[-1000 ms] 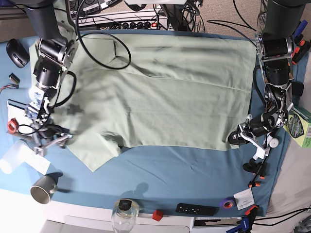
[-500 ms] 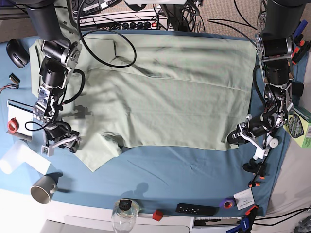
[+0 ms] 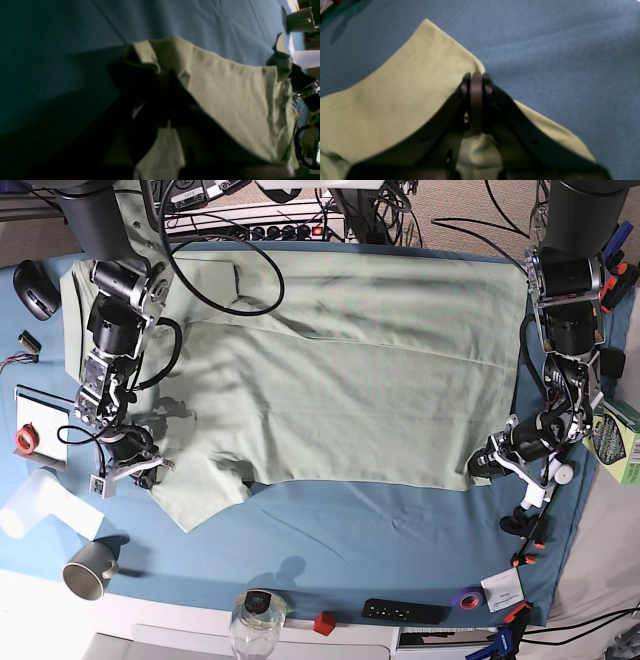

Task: Fold the T-shirt properly
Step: 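Pull both held hem corners apart, stretching the shirt lengthwise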

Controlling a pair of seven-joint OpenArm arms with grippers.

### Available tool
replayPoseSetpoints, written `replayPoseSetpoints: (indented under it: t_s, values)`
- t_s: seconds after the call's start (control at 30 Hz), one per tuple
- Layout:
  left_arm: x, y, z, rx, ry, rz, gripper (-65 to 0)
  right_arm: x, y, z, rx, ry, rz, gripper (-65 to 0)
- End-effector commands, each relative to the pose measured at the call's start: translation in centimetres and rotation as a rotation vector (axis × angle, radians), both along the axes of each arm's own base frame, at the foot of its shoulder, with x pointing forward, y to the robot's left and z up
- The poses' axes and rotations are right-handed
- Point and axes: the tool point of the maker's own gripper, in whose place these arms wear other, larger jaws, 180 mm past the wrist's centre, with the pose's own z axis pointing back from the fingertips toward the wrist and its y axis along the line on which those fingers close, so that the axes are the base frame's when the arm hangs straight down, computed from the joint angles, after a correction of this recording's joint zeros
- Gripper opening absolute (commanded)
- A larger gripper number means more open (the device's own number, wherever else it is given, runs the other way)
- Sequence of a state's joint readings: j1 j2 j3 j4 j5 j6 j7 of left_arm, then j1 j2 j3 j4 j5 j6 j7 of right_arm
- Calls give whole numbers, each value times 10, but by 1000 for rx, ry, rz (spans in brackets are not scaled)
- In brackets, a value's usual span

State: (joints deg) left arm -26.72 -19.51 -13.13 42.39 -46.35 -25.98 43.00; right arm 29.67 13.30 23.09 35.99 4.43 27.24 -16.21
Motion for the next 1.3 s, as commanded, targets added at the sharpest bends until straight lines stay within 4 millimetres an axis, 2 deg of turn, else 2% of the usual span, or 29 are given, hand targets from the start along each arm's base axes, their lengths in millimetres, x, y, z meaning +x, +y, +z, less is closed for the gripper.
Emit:
replayPoseSetpoints:
  t_s: [0.0, 0.13, 0.27, 0.47, 0.67, 0.97, 1.17, 1.27]
  values:
    - [-1, 3, -1, 38, 24, -27, -650, -2, 4, -6, -13, 50, 30, -650]
    - [4, 6, 6, 38, -24, -21, -650, 0, 13, 2, -6, 20, 89, -650]
    - [6, -1, 18, 1, -84, -59, -650, -2, 27, 22, -27, -57, 208, -650]
    - [3, -8, 36, -69, -154, -129, -650, -25, 16, 36, -139, -81, 227, -650]
    - [-2, -10, 55, -173, -187, -165, -650, -49, 17, 53, -185, -129, 250, -650]
    - [-23, -4, 59, -204, -172, -201, -650, -71, 25, 80, -215, -170, 279, -650]
    - [-37, -5, 67, -231, -174, -245, -650, -91, 33, 90, -241, -177, 308, -650]
    - [-42, -1, 75, -229, -189, -259, -650, -103, 34, 88, -262, -160, 321, -650]
